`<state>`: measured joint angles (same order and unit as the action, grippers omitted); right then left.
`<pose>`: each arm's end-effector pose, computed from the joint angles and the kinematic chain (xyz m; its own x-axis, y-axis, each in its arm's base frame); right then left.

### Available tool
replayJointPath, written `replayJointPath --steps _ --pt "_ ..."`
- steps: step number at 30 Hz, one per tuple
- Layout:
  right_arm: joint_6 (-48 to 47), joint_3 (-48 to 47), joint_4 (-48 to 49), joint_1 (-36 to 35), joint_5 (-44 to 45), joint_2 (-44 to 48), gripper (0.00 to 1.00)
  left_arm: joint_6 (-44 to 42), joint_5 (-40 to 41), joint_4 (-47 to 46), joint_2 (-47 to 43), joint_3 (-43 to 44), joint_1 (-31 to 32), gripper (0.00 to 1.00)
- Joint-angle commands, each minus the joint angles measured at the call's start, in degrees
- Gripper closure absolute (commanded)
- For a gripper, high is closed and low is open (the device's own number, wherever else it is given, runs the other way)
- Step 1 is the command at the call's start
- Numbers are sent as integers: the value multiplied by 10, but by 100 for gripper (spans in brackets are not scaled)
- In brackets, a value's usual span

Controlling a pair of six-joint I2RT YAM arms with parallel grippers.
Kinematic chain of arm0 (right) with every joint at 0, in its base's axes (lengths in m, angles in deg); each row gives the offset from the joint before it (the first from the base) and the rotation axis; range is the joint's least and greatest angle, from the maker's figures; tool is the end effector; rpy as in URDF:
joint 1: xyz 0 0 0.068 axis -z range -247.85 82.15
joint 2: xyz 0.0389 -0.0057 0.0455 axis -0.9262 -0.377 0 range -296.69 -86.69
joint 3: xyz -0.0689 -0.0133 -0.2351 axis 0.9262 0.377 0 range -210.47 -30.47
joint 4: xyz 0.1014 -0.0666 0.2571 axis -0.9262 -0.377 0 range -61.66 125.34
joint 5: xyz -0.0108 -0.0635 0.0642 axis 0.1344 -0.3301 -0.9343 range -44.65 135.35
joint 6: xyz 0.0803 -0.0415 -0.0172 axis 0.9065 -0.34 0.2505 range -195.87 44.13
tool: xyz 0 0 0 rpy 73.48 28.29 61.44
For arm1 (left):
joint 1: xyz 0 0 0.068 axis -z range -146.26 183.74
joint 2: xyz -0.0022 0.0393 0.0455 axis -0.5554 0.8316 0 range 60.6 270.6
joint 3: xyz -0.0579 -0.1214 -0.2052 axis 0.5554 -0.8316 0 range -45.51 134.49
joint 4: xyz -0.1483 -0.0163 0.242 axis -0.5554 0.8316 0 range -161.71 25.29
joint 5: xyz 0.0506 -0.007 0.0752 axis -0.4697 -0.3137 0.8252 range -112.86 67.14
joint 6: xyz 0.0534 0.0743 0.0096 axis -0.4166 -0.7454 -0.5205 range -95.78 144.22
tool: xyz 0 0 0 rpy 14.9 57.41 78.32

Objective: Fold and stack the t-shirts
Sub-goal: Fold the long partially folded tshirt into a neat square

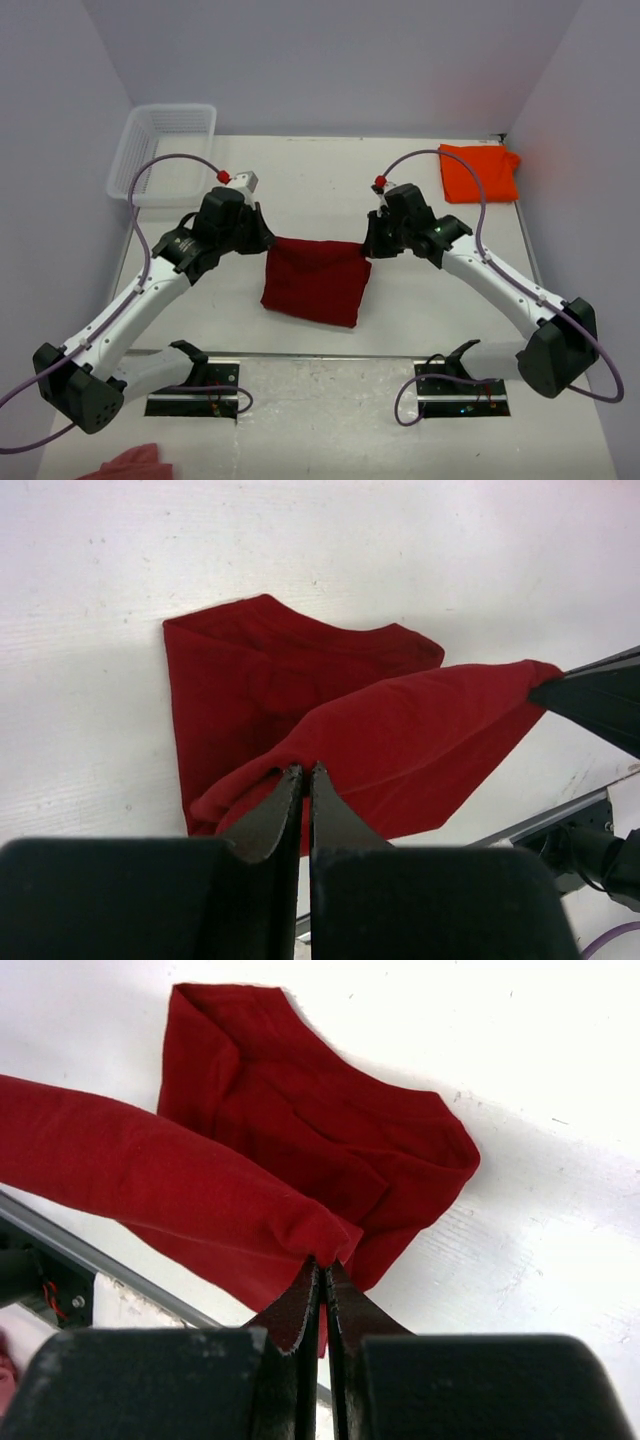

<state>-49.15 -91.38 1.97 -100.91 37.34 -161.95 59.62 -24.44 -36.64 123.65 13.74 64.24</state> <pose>0.2792 0.1953 0.2172 -0.8321 -0.0103 -0.5545 -0.2737 0.8772 0.3945 0.2640 -0.1581 0.2672 -0.7454 -0.2329 -0.6246 0.1155 0.8777 -0.4651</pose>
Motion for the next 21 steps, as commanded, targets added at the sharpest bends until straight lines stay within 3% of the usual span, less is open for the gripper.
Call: replayJointPath --steps 1,8,21 --pt "-5 -26 -23 -4 29 28 100 10 31 32 -29 -5 -3 100" --pt "-6 -33 -11 -5 39 10 100 -2 52 -1 21 0 -3 100" --pt "-10 -116 29 7 62 -211 100 -19 107 -108 238 57 -9 100"
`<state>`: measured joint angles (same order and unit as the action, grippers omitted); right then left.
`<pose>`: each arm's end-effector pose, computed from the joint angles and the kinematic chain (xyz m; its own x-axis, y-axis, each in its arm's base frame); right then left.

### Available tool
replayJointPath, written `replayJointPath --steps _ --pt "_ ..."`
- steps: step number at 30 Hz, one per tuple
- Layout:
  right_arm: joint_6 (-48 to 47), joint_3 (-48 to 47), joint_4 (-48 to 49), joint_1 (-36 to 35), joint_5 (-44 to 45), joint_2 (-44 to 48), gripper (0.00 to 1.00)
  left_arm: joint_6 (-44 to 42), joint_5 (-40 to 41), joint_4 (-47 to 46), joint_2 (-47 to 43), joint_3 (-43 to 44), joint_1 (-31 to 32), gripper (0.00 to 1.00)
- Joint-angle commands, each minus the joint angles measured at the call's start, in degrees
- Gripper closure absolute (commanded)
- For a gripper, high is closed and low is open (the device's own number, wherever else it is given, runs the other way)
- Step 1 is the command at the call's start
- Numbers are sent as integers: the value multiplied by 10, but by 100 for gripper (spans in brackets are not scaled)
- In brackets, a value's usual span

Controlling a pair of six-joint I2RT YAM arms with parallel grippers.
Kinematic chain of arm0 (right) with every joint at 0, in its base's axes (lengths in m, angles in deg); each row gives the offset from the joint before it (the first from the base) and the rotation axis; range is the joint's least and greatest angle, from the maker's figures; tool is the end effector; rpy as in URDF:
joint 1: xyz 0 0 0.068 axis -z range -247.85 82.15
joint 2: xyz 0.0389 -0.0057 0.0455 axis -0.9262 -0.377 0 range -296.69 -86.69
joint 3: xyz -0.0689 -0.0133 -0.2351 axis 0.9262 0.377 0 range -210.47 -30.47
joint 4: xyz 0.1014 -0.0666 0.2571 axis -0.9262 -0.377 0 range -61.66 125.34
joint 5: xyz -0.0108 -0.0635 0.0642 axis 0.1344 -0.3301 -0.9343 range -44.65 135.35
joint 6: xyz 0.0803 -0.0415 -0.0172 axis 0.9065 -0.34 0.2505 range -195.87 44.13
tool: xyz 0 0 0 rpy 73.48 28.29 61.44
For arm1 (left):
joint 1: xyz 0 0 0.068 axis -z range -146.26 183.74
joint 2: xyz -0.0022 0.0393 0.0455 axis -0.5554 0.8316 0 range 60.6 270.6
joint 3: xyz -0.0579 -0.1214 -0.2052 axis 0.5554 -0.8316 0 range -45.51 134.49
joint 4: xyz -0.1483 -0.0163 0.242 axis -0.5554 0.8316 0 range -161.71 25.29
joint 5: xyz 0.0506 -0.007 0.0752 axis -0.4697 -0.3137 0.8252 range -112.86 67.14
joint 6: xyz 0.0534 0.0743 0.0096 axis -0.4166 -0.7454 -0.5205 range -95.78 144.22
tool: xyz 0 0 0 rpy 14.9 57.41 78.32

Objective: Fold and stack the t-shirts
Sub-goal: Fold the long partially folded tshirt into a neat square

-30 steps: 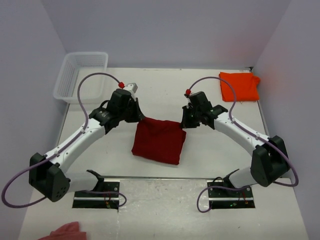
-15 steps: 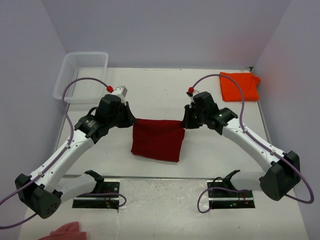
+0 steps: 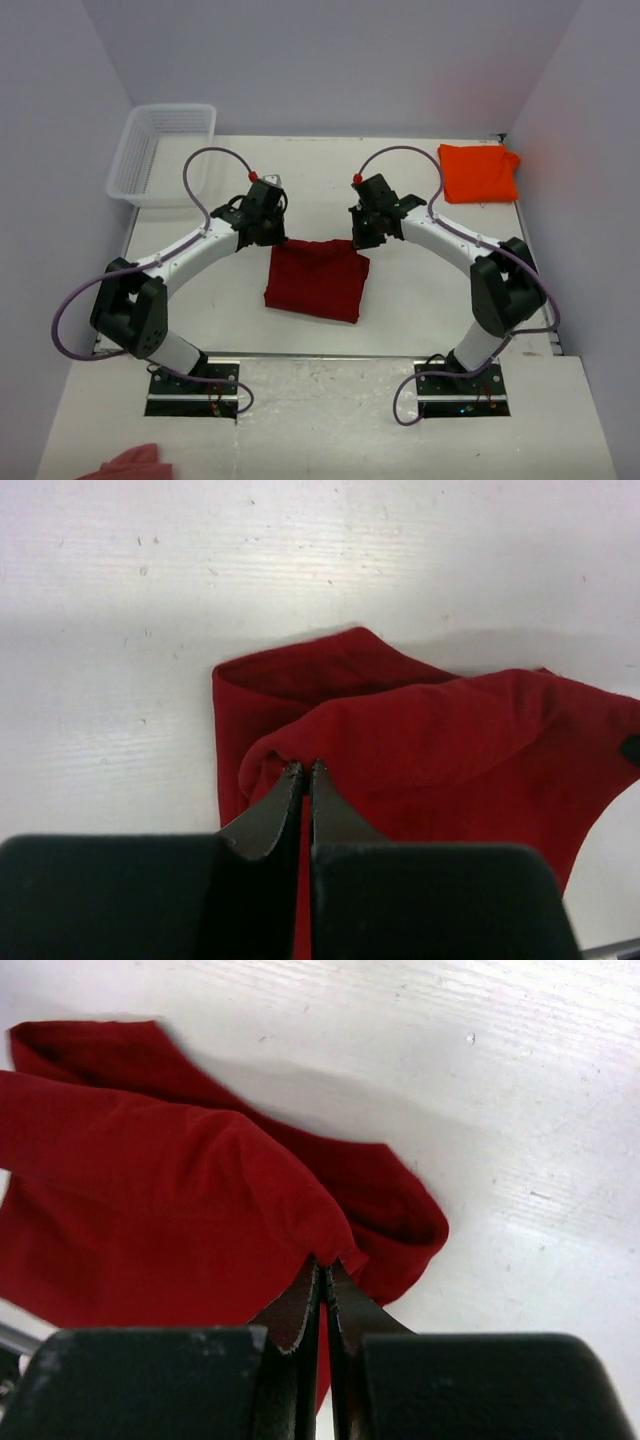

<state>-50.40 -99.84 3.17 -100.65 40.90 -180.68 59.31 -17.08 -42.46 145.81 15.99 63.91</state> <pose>0.3258 0.2175 0.1598 -0.8826 -0.0586 -0.4665 -0.2173 0.9308 0.2941 0.3197 -0.1762 0.1702 -0.8220 -0.1836 -0.5391 -0.0304 0.9594 -0.2805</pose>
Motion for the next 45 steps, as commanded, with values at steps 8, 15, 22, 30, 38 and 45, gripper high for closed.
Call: replayJointPath --steps 8,15,22,30,38,45 --pt "27 -46 9 14 74 -88 100 -35 43 -82 107 72 -20 100" --pt "49 -32 3 28 104 -103 100 -42 41 -98 172 88 -42 100" --pt "56 -15 1 32 117 -104 100 -51 39 -106 203 85 -64 100" --pt "68 2 8 33 127 -116 100 -59 76 -105 204 87 -65 100" --pt "82 -2 -1 35 143 -134 100 -60 88 -98 199 86 -67 100" --pt "88 2 -6 45 153 -145 100 -62 85 -102 201 82 -74 100"
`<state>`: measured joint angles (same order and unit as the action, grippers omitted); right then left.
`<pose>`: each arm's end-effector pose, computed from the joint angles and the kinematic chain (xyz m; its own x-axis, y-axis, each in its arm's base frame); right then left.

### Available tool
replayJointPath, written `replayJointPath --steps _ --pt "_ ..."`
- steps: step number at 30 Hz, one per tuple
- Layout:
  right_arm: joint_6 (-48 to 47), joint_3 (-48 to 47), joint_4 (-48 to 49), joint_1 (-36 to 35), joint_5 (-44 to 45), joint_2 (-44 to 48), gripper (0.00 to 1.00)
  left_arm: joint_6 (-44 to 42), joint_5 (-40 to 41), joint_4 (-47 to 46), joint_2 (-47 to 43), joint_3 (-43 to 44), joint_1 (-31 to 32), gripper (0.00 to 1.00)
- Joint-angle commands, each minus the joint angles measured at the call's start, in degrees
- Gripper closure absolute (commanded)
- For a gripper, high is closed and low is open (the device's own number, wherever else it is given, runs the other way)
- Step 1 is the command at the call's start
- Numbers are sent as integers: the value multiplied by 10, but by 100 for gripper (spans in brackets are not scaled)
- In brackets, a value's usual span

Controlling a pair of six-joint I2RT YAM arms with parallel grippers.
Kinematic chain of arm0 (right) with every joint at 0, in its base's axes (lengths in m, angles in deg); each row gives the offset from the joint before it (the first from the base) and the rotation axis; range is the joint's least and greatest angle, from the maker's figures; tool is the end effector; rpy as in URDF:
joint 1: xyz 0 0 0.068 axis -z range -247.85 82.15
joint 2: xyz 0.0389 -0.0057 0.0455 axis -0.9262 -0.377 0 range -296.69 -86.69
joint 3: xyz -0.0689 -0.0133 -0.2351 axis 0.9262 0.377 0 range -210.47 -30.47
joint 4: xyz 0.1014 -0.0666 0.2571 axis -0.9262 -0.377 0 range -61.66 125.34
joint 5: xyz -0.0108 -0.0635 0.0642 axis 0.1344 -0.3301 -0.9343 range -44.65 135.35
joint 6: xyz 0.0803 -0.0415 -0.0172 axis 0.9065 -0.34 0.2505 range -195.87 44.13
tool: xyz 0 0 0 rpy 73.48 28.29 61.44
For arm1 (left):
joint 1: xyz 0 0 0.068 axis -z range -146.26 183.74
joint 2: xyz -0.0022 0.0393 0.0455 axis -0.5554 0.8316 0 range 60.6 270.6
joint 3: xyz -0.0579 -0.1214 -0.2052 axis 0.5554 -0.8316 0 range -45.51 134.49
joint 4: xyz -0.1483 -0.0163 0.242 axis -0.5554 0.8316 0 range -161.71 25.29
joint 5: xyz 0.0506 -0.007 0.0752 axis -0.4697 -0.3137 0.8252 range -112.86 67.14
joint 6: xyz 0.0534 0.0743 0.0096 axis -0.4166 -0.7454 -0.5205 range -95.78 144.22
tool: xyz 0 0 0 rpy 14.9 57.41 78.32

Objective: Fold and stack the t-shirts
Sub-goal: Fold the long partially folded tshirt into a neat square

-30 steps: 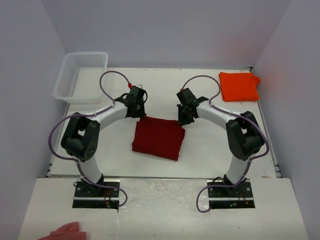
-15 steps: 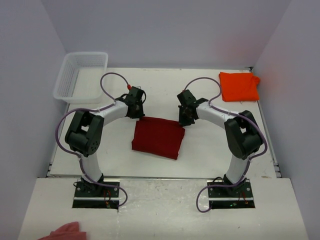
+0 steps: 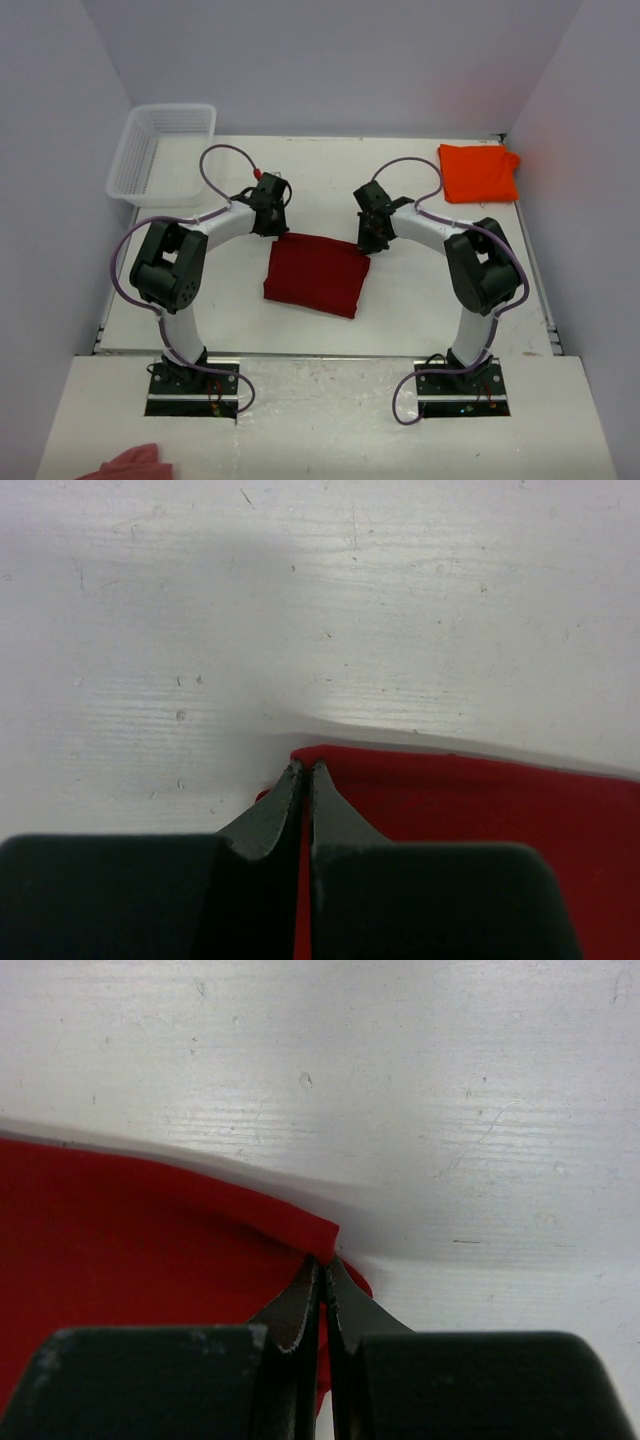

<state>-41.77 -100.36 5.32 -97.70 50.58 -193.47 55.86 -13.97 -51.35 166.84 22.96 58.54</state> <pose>0.3512 0.1927 0.0814 -0.9212 0.1152 -0.3717 0.0627 0.9866 0.1504 0.3844 -0.1635 0.0900 -0.8349 -0.1851 -0.5183 -0.1146 0.9796 -0.1652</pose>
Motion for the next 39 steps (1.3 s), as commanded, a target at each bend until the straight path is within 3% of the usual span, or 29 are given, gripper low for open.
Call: replayJointPath --steps 1,5,6,7,10,16,20,21,23,25,26,27,28,32,39 --pt "-2 8 -26 15 56 -16 100 -27 55 -14 -10 11 -20 100" --pt "-8 2 -27 15 58 -4 100 -21 70 -11 -24 11 -19 90" --pt "-8 -3 -28 15 63 -2 95 -20 75 -10 -33 11 -20 87" --pt "-13 -6 -32 15 64 6 81 -16 89 2 -41 15 -20 82" --pt "-20 -28 -56 15 88 24 56 -9 128 34 -59 33 -19 78" --pt "-29 -95 -130 15 159 72 39 15 223 101 -129 69 -17 65" --pt "-35 -87 -144 6 156 125 33 1 156 101 -172 52 -16 65" --pt "-39 -83 -142 5 145 135 32 -3 101 81 -182 41 -16 66" --pt "-45 -68 -130 6 91 163 33 -9 42 57 -212 6 -15 69" --pt "-55 -37 -107 5 -11 183 44 -25 -102 -14 -235 -27 -18 78" --pt "-62 -25 -75 5 -45 199 81 -25 -150 -31 -237 -54 -17 86" --pt "-62 1 -58 5 -81 206 100 -22 -250 -80 -237 -72 -18 100" --pt "-67 15 -24 5 -155 213 100 -9 -331 -134 -235 -109 -18 100" --pt "-59 62 47 5 -296 204 100 32 -427 -236 -216 -188 -17 100" --pt "-20 110 166 5 -479 106 100 37 -471 -311 -196 -246 -18 100"
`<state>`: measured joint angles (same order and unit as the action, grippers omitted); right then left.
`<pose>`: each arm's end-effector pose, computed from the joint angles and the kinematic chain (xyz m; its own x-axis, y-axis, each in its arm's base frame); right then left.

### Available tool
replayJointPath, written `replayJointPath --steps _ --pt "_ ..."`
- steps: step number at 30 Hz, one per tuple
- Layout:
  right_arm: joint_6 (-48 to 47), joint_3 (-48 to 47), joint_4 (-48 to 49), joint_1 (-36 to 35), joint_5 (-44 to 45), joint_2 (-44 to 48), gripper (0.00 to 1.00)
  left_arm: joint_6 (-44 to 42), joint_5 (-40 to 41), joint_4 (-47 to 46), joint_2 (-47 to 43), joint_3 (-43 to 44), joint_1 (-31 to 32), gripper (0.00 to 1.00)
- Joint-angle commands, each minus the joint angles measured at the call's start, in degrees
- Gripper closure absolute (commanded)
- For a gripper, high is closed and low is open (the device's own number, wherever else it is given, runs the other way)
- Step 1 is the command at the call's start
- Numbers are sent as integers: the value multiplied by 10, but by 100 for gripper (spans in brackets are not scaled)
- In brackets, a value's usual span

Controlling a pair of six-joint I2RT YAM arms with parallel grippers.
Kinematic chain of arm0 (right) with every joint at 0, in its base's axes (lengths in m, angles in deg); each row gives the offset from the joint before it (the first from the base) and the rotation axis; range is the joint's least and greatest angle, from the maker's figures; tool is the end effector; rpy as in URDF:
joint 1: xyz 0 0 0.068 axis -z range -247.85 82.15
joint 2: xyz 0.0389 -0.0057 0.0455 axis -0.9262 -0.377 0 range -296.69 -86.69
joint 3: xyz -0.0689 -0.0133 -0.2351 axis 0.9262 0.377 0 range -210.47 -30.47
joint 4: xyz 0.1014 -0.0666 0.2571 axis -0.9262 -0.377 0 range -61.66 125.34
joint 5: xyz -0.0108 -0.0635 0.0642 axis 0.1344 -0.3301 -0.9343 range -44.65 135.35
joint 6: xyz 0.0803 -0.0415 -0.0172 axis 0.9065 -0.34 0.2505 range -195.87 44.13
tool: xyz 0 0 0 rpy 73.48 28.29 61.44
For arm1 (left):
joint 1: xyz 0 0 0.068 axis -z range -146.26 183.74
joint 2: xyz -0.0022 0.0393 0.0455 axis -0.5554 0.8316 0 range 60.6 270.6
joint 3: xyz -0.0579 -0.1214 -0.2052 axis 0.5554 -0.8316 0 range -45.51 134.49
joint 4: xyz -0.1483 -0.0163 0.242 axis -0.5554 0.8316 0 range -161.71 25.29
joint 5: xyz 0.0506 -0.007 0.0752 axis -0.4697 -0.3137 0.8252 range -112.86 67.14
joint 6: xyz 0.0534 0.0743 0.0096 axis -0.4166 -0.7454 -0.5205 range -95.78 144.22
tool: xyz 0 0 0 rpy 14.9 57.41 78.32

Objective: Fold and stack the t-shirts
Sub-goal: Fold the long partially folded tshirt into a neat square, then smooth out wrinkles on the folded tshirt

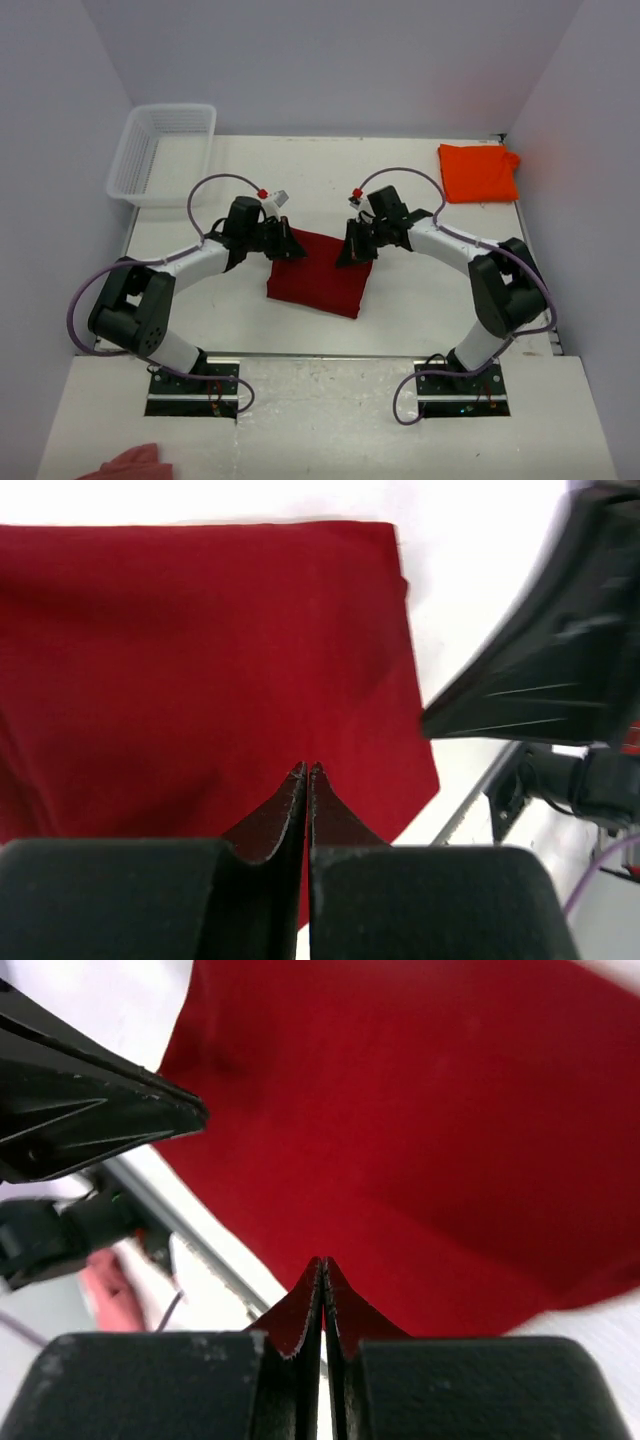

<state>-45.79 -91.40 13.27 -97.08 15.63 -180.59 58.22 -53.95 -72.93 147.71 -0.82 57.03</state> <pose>0.3099 0.2202 0.1327 -0.9557 -0.0359 -0.2921 -0.2229 0.7364 0.6387 0.3103 -0.1800 0.1160 -0.8905 -0.1380 -0.4335 0.2382 0.6704 -0.7028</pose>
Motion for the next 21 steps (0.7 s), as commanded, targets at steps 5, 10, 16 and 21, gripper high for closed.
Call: replayJointPath --steps 5,10,16,21 --pt "61 43 188 -7 -234 -64 100 17 -87 -117 7 -34 -3 100" --pt "86 58 235 -28 -266 -80 100 13 -92 -121 1 -64 -3 100" --pt "123 106 296 -36 -285 -77 100 36 -73 -123 -12 -116 -3 100" --pt "152 143 328 -38 -272 -106 100 70 -42 -132 -9 -160 -3 100"
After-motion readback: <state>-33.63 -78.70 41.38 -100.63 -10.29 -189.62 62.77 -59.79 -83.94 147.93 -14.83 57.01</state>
